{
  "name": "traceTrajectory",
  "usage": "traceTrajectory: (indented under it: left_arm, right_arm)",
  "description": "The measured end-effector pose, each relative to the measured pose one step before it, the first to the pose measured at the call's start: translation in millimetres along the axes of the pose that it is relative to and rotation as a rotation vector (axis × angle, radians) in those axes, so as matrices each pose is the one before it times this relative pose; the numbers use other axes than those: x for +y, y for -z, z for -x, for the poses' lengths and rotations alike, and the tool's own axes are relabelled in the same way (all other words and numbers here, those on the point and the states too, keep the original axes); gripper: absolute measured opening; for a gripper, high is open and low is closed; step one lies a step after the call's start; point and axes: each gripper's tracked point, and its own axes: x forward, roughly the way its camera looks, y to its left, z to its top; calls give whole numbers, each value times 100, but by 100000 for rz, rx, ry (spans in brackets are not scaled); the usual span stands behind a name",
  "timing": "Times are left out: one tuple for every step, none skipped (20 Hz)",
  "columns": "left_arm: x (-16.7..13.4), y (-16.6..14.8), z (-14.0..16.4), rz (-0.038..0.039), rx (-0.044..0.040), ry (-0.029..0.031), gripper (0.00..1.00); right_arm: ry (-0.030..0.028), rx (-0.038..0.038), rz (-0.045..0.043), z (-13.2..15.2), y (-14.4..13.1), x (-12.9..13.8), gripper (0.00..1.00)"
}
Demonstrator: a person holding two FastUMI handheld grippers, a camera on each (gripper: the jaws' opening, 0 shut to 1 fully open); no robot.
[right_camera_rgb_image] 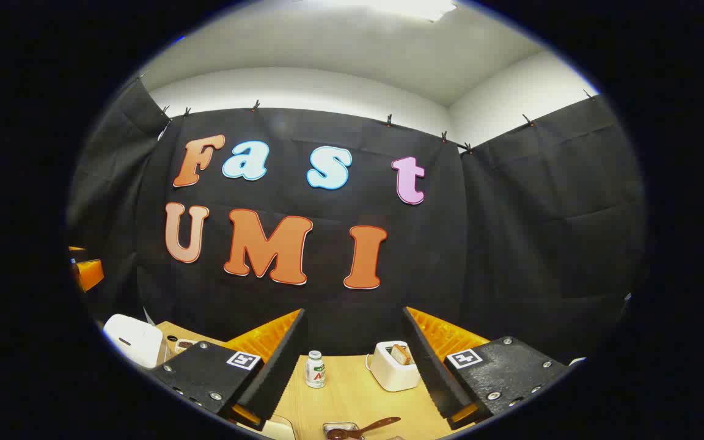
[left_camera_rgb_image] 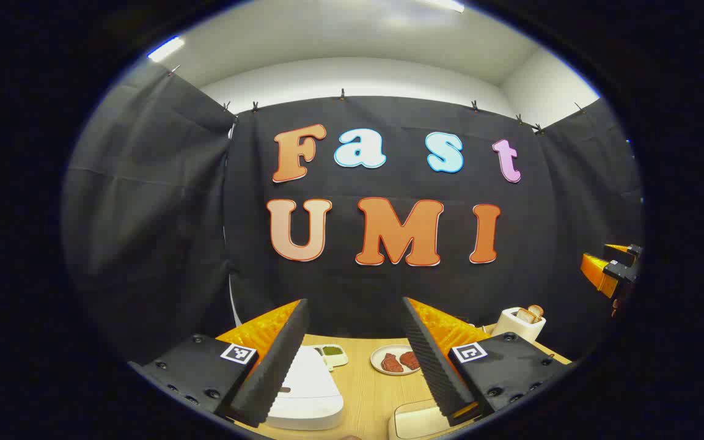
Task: Close the left gripper, press the button to open the rice cooker; take a wooden spoon from the chopstick holder with the right hand, scoop a spoonful of rice and pour it into the rice cooker, then put the wooden spoon back into the chopstick holder.
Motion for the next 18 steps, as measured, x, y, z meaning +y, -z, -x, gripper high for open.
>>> traceTrajectory:
  left_arm:
    - [60, 33, 112, -597, 139, -837, 99]
    - [-95, 75, 363, -445, 358, -464, 99]
    - [-97, 114, 139, -95, 185, -1092, 99]
    - [45, 152, 279, -70, -84, -1106, 100]
    - [60, -9, 174, -463, -313, -1244, 100]
    - [-40, -129, 438, -706, -671, -828, 100]
    - [63, -93, 247, -917, -126, -1294, 100]
    - [44, 37, 67, -645, -229, -634, 99]
    - [-122, -11, 158, 202, -463, 8, 99]
    - [-229, -232, 174, 669, -308, 733, 100]
    - [-46, -151, -46, 189, 84, 131, 100]
    - [99, 71, 148, -176, -238, 30, 99]
    - [-36, -108, -67, -326, -181, 235, 99]
    - [-112, -113, 126, -212, -273, 324, 99]
    - [-11, -178, -78, -81, -267, 308, 99]
    - [-40, -71, -27, -35, -288, 178, 99]
    - [-103, -23, -48, -95, -86, 105, 99]
    - [-12, 17, -2, -150, -135, 225, 99]
  right_arm:
    - [-663, 620, -113, 51, -177, 32, 95]
    - [-1771, -129, -356, 147, -198, 317, 95]
    - [-1955, -21, -861, 51, -178, 501, 95]
    - [-2446, -332, -501, 25, -95, 586, 95]
    - [-1312, 229, 29, -34, 9, 632, 97]
    - [-1306, 253, 181, -64, 181, 531, 95]
    - [-1244, 413, -276, -209, 74, 553, 95]
    - [-1690, 305, -946, -242, -50, 762, 95]
    - [-1949, 432, -1234, -173, -9, 756, 95]
    - [-1239, 582, -1166, -54, 181, 503, 95]
    - [-1124, -24, -801, -68, -40, 322, 95]
    - [-436, 38, -376, 102, -31, 83, 97]
    - [-661, -282, -281, -69, -35, 140, 95]
    - [-62, -418, -70, 6, -21, 125, 95]
    - [15, -369, -3, -76, -67, -69, 95]
    - [322, -215, 219, -32, 70, 0, 95]
    - [139, -35, 41, -67, 32, -60, 95]
    - [60, -168, -5, -43, 25, 68, 95]
